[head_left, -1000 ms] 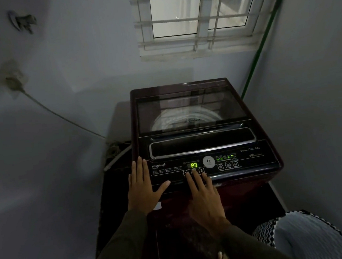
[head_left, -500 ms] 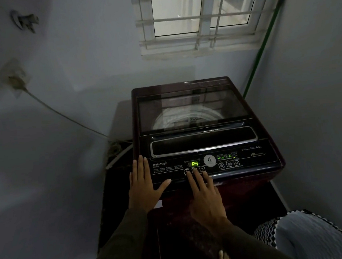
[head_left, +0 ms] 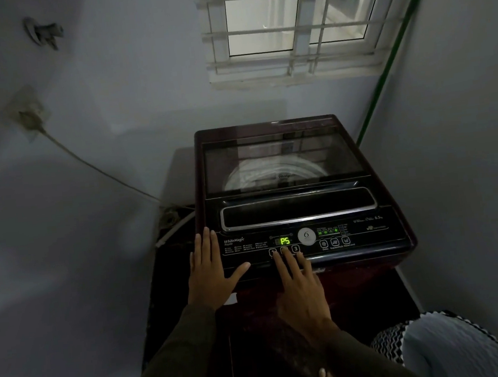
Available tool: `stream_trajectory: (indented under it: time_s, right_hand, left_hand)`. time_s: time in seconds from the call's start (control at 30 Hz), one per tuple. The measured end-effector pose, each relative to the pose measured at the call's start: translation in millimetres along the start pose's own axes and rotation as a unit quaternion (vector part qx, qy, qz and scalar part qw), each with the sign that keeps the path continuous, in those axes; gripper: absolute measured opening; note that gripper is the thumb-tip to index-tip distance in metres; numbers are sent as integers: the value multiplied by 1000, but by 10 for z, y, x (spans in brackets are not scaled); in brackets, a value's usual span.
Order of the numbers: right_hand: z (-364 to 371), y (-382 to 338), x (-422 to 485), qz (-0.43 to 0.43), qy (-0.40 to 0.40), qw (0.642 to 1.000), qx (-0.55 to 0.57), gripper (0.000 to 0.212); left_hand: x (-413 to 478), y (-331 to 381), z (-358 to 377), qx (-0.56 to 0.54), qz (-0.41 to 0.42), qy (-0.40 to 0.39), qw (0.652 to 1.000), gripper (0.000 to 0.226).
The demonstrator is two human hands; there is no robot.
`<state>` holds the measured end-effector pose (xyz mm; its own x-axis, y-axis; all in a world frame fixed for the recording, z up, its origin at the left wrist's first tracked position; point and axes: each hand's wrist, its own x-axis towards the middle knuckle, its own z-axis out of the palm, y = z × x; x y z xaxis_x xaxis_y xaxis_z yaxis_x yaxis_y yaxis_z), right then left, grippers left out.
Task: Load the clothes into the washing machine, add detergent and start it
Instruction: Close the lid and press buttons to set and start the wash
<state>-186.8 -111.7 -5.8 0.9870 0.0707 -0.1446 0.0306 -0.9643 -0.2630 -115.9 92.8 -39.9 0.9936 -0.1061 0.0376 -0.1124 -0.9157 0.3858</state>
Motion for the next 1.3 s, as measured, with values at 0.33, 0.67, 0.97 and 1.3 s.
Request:
stream_trajectory:
  time_s: [0.33, 0.67, 0.97, 1.3]
  right_hand:
    - [-17, -9, 11, 1, 3, 1000, 3, 91]
    - [-2, -1, 9, 0, -3, 1000, 0, 91]
    - [9, -20, -13, 5, -4, 1000, 4, 93]
    - [-6, 2, -13, 0, -8, 1000, 2, 95]
  left_hand:
    - [1, 7, -5, 6, -2, -4, 1000, 113]
    - [4, 5, -3, 5, -4, -5, 1000, 113]
    - [0, 0, 14, 10, -4, -3, 1000, 113]
    - [8, -6, 15, 2, -3, -4, 1000, 114]
